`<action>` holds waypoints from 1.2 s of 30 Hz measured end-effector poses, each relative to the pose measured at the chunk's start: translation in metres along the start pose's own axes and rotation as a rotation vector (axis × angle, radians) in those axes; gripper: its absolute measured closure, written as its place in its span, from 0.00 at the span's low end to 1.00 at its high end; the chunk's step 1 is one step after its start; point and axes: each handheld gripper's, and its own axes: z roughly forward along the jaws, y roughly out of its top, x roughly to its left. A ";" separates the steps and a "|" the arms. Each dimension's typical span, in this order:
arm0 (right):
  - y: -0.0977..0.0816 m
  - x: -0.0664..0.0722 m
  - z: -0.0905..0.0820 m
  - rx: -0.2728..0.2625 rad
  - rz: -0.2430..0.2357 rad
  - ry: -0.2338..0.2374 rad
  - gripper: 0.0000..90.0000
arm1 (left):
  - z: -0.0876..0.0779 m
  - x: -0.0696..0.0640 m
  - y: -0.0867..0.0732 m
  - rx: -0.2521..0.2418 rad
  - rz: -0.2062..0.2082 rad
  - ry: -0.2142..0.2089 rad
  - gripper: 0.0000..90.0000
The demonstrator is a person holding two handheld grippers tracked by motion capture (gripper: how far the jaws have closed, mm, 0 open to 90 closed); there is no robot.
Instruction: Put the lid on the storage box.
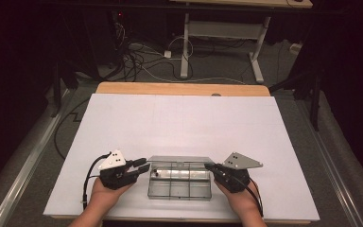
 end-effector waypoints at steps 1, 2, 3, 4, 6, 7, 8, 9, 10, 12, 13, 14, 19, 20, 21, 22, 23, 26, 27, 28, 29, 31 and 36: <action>-0.001 0.001 -0.001 0.001 -0.002 0.001 1.00 | -0.001 -0.003 -0.001 0.005 0.005 -0.011 0.86; -0.001 0.001 -0.001 0.002 -0.001 0.000 1.00 | -0.001 -0.006 -0.001 0.009 0.009 -0.021 0.91; -0.002 0.002 -0.002 0.003 -0.002 0.000 1.00 | -0.001 -0.009 0.000 0.013 0.017 -0.033 0.93; -0.002 0.002 -0.003 0.003 -0.004 0.001 1.00 | 0.000 -0.013 0.000 0.017 0.023 -0.039 0.94; -0.004 0.004 -0.004 0.008 -0.007 0.001 1.00 | 0.002 -0.017 0.002 0.013 0.026 -0.051 0.95; -0.005 0.004 -0.005 0.011 -0.008 0.001 1.00 | 0.002 -0.018 0.003 0.005 0.022 -0.057 0.95; -0.006 0.005 -0.005 0.013 -0.009 0.001 1.00 | 0.002 -0.019 0.003 0.004 0.022 -0.060 0.95; -0.007 0.005 -0.006 0.018 -0.012 0.001 1.00 | 0.003 -0.019 0.003 0.003 0.024 -0.061 0.95; -0.009 0.005 -0.006 0.024 -0.015 0.002 1.00 | 0.003 -0.020 0.003 0.004 0.024 -0.065 0.95; -0.011 0.006 -0.008 0.032 -0.013 0.000 1.00 | 0.003 -0.022 0.002 0.004 0.024 -0.071 0.95; -0.012 0.007 -0.008 0.034 -0.016 -0.001 1.00 | 0.003 -0.022 0.002 0.003 0.025 -0.070 0.95; -0.013 0.007 -0.009 0.039 -0.017 -0.001 1.00 | 0.002 -0.023 0.003 0.001 0.026 -0.069 0.95; -0.019 0.007 -0.016 0.046 -0.010 -0.006 1.00 | 0.002 -0.023 0.002 0.003 0.028 -0.070 0.95; -0.019 0.006 -0.018 0.045 -0.008 -0.009 1.00 | 0.002 -0.023 0.001 0.004 0.029 -0.071 0.95; -0.020 0.005 -0.020 0.045 -0.009 -0.014 1.00 | 0.002 -0.023 0.001 0.007 0.030 -0.072 0.95; -0.022 0.004 -0.022 0.044 -0.002 -0.020 1.00 | 0.002 -0.023 0.001 0.010 0.031 -0.071 0.95; -0.023 0.002 -0.024 0.042 0.005 -0.025 1.00 | 0.002 -0.024 0.000 0.012 0.033 -0.070 0.95; -0.028 -0.005 -0.028 0.047 0.021 -0.053 0.99 | 0.003 -0.025 -0.001 0.020 0.037 -0.069 0.95; -0.030 -0.008 -0.029 0.054 0.025 -0.062 0.95 | 0.002 -0.025 -0.002 0.021 0.038 -0.066 0.95; -0.032 -0.011 -0.030 0.064 0.032 -0.071 0.90 | 0.002 -0.025 -0.002 0.023 0.039 -0.066 0.95; -0.034 -0.014 -0.031 0.075 0.041 -0.078 0.86 | 0.002 -0.025 -0.003 0.026 0.039 -0.066 0.95; -0.039 -0.020 -0.032 0.087 0.053 -0.110 0.75 | 0.003 -0.025 -0.003 0.028 0.040 -0.064 0.95; -0.049 -0.035 -0.030 0.115 0.100 -0.139 0.42 | 0.003 -0.025 -0.003 0.037 0.048 -0.065 0.95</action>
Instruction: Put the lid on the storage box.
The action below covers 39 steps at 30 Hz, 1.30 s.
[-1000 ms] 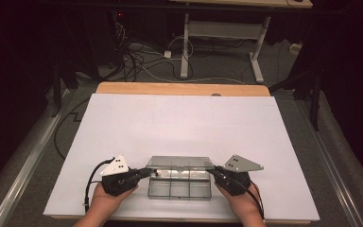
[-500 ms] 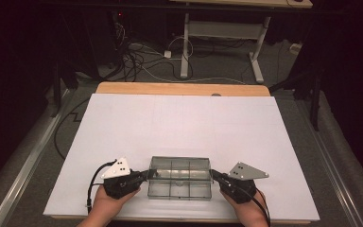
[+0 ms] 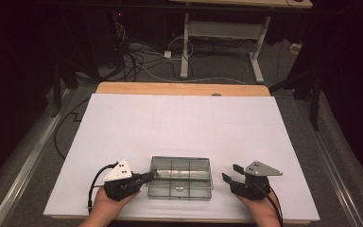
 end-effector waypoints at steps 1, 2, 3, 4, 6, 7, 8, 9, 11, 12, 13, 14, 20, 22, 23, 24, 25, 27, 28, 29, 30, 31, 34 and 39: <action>-0.001 -0.001 0.001 0.002 0.008 0.005 0.35 | -0.001 0.000 0.000 -0.003 -0.004 -0.001 0.95; -0.003 -0.003 0.003 0.008 0.008 0.007 0.28 | -0.001 0.000 0.000 -0.003 -0.003 0.001 0.95; -0.004 -0.003 0.004 0.014 0.014 0.005 0.22 | -0.002 0.001 0.000 -0.002 -0.001 0.004 0.95; -0.004 -0.003 0.004 0.010 0.011 0.000 0.17 | -0.002 0.001 0.000 -0.001 0.001 0.006 0.95; -0.003 -0.003 0.004 0.004 0.000 -0.008 0.08 | -0.003 0.001 -0.001 0.001 0.002 0.009 0.95; -0.003 -0.002 0.005 0.007 0.003 -0.014 0.02 | -0.004 0.002 -0.002 0.003 0.000 0.009 0.95; -0.002 -0.002 0.006 0.015 0.005 -0.017 0.00 | -0.005 0.002 -0.003 0.004 -0.003 0.005 0.94; -0.002 -0.001 0.006 0.025 0.005 -0.020 0.00 | -0.006 0.002 -0.004 0.001 -0.006 0.005 0.95; -0.002 -0.001 0.007 0.020 -0.011 -0.021 0.00 | -0.008 0.002 -0.006 0.003 -0.006 0.007 0.95; -0.002 0.000 0.006 0.018 -0.011 -0.020 0.00 | -0.008 0.002 -0.006 0.006 -0.006 0.008 0.95; -0.002 0.000 0.006 0.018 -0.010 -0.020 0.00 | -0.009 0.002 -0.007 0.005 -0.007 0.011 0.95; -0.002 0.000 0.006 0.018 -0.006 -0.021 0.00 | -0.010 0.002 -0.008 0.010 -0.008 0.013 0.95; -0.001 0.001 0.006 0.007 -0.013 -0.022 0.00 | -0.015 0.009 -0.012 0.006 -0.016 0.048 0.94; -0.001 0.001 0.005 0.003 -0.017 -0.021 0.00 | -0.017 0.013 -0.013 0.006 -0.021 0.067 0.94; -0.001 0.001 0.005 -0.001 -0.016 -0.020 0.00 | -0.017 0.016 -0.014 0.007 -0.022 0.080 0.94; -0.001 0.002 0.004 -0.003 -0.013 -0.020 0.00 | -0.019 0.020 -0.014 0.011 -0.020 0.096 0.94; 0.000 0.001 0.004 -0.006 -0.015 -0.021 0.00 | -0.020 0.024 -0.015 0.017 -0.021 0.113 0.94; 0.000 0.002 0.003 -0.009 -0.014 -0.022 0.00 | -0.025 0.033 -0.018 0.021 -0.035 0.144 0.94; 0.000 0.002 0.003 -0.010 -0.014 -0.022 0.00 | -0.028 0.038 -0.020 0.019 -0.048 0.154 0.94; 0.000 0.002 0.003 -0.011 -0.009 -0.021 0.00 | -0.031 0.043 -0.022 0.020 -0.059 0.163 0.94; 0.000 0.002 0.003 -0.013 -0.009 -0.020 0.00 | -0.035 0.047 -0.025 0.019 -0.070 0.174 0.94; 0.000 0.003 0.003 -0.016 -0.012 -0.020 0.00 | -0.039 0.051 -0.027 0.020 -0.079 0.186 0.94; 0.001 0.004 0.003 -0.016 -0.017 -0.017 0.00 | -0.047 0.059 -0.032 0.026 -0.098 0.227 0.93; 0.001 0.005 0.005 -0.017 -0.028 -0.017 0.00 | -0.045 0.061 -0.033 0.046 -0.100 0.255 0.78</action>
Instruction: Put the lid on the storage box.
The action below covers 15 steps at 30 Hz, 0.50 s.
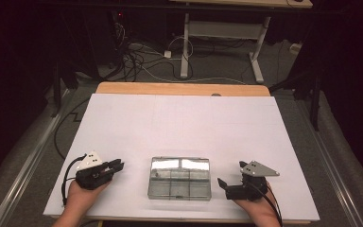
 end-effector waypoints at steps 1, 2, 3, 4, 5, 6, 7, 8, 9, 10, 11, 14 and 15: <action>0.000 0.000 0.000 0.000 -0.003 0.000 0.00 | 0.001 -0.001 0.000 0.007 0.005 0.008 0.71; 0.000 0.000 0.000 0.001 -0.004 -0.001 0.00 | 0.003 -0.002 0.000 0.013 0.008 0.010 0.66; -0.001 0.000 0.000 0.002 -0.003 -0.002 0.00 | 0.005 -0.002 0.000 0.020 0.008 0.004 0.61; -0.001 0.000 0.000 0.000 -0.001 -0.003 0.00 | 0.006 -0.002 0.001 0.029 0.010 0.001 0.55; -0.001 -0.001 0.000 -0.002 -0.002 -0.003 0.00 | 0.006 -0.002 0.001 0.029 0.007 0.005 0.49; -0.001 -0.001 0.000 -0.004 -0.002 -0.004 0.00 | 0.005 -0.002 0.001 0.023 0.006 0.003 0.45; -0.001 -0.001 0.000 -0.008 -0.002 -0.004 0.00 | 0.005 -0.001 0.001 0.017 0.005 -0.002 0.41; -0.002 -0.001 0.000 -0.013 -0.005 -0.005 0.00 | 0.006 -0.001 0.001 0.015 0.000 0.000 0.37; -0.002 -0.001 0.000 -0.013 -0.004 -0.002 0.00 | 0.006 -0.001 0.002 0.017 -0.001 0.004 0.32; -0.002 -0.001 0.000 -0.016 -0.007 0.001 0.00 | 0.006 -0.001 0.002 0.019 -0.001 0.007 0.27; -0.002 0.000 0.000 -0.017 -0.007 0.002 0.00 | 0.007 -0.001 0.002 0.022 -0.001 0.012 0.23; -0.002 0.000 0.000 -0.020 -0.009 0.007 0.00 | 0.008 -0.001 0.003 0.030 -0.005 0.024 0.11; -0.002 0.001 0.000 -0.024 -0.006 0.009 0.00 | 0.008 -0.001 0.003 0.028 -0.013 0.028 0.05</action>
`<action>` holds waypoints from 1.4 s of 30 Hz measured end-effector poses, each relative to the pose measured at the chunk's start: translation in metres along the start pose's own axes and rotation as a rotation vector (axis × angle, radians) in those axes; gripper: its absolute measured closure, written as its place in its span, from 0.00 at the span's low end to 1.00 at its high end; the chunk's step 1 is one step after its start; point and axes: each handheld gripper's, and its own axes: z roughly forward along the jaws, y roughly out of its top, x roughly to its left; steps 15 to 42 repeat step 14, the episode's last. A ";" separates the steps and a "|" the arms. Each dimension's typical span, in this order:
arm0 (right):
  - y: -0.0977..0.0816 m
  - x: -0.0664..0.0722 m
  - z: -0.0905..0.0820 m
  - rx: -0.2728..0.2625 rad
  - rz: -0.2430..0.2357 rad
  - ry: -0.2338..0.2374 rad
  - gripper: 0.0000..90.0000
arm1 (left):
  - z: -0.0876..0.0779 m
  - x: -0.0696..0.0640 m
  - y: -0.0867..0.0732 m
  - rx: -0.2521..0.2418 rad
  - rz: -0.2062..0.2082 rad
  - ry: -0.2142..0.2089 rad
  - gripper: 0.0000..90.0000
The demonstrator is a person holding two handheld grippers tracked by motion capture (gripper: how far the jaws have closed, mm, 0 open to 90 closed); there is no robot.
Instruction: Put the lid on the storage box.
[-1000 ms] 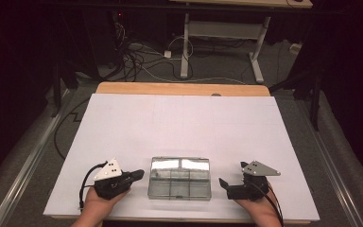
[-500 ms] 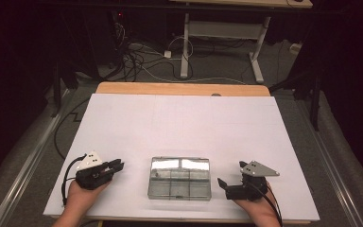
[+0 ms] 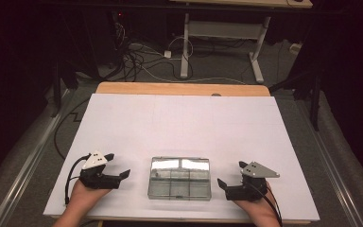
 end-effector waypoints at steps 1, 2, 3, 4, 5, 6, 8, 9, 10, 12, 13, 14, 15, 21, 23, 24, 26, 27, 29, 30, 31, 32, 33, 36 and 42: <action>0.000 0.000 -0.001 -0.005 0.002 0.002 0.00 | 0.000 0.000 0.000 -0.003 -0.004 -0.001 0.00; 0.000 0.000 -0.001 -0.008 0.006 0.003 0.00 | 0.000 0.000 0.000 -0.007 -0.005 -0.004 0.00; 0.000 -0.001 -0.001 -0.013 0.008 0.003 0.00 | 0.000 0.000 0.000 -0.015 -0.003 -0.004 0.00; 0.000 -0.001 -0.002 -0.017 0.010 0.003 0.00 | 0.000 0.000 0.001 -0.020 0.000 -0.003 0.00; 0.000 -0.001 -0.002 -0.021 0.009 0.003 0.00 | -0.001 -0.001 0.001 -0.023 0.005 -0.005 0.00; 0.000 -0.001 -0.003 -0.022 0.011 0.005 0.00 | 0.000 -0.001 0.001 -0.028 0.005 -0.011 0.00; 0.000 -0.001 -0.003 -0.022 0.014 0.010 0.00 | 0.001 -0.002 0.001 -0.027 0.006 -0.017 0.00; 0.000 -0.001 -0.003 -0.022 0.014 0.011 0.00 | 0.001 -0.003 0.002 -0.024 0.012 -0.017 0.00; 0.000 -0.001 -0.003 -0.023 0.011 0.011 0.00 | 0.001 -0.004 0.002 -0.021 0.017 -0.016 0.00; 0.000 -0.001 -0.004 -0.026 0.009 0.011 0.00 | 0.002 -0.005 0.002 -0.021 0.018 -0.020 0.00; 0.000 -0.001 -0.004 -0.028 0.007 0.010 0.00 | 0.002 -0.005 0.002 -0.020 0.019 -0.021 0.00; 0.000 0.000 -0.004 -0.029 0.006 0.010 0.00 | 0.001 -0.005 0.002 -0.021 0.018 -0.023 0.00; 0.000 0.000 -0.004 -0.029 0.006 0.010 0.00 | 0.001 -0.005 0.002 -0.021 0.018 -0.023 0.00; 0.000 0.000 -0.004 -0.029 0.006 0.010 0.00 | 0.001 -0.005 0.002 -0.021 0.018 -0.023 0.00; 0.000 0.000 -0.004 -0.029 0.006 0.010 0.00 | 0.001 -0.005 0.002 -0.021 0.018 -0.023 0.00; 0.000 0.000 -0.004 -0.029 0.006 0.010 0.00 | 0.001 -0.005 0.002 -0.021 0.018 -0.023 0.00; 0.000 0.000 -0.004 -0.029 0.006 0.010 0.00 | 0.001 -0.005 0.002 -0.021 0.018 -0.023 0.00; 0.000 0.000 -0.004 -0.029 0.006 0.010 0.00 | 0.001 -0.005 0.002 -0.021 0.018 -0.023 0.00; 0.000 0.000 -0.004 -0.029 0.006 0.010 0.00 | 0.001 -0.005 0.002 -0.021 0.018 -0.023 0.00; 0.000 0.000 -0.004 -0.029 0.006 0.010 0.00 | 0.001 -0.005 0.002 -0.021 0.018 -0.023 0.00; 0.000 0.000 -0.004 -0.029 0.006 0.010 0.00 | 0.001 -0.005 0.002 -0.021 0.018 -0.023 0.00; 0.000 0.000 -0.004 -0.029 0.006 0.010 0.00 | 0.001 -0.005 0.002 -0.021 0.018 -0.023 0.00; 0.000 0.000 -0.004 -0.029 0.006 0.010 0.00 | 0.001 -0.005 0.002 -0.021 0.018 -0.023 0.00; 0.000 0.000 -0.004 -0.029 0.006 0.010 0.00 | 0.001 -0.005 0.002 -0.021 0.018 -0.023 0.00; 0.000 0.000 -0.004 -0.029 0.006 0.010 0.00 | 0.001 -0.005 0.002 -0.021 0.018 -0.023 0.00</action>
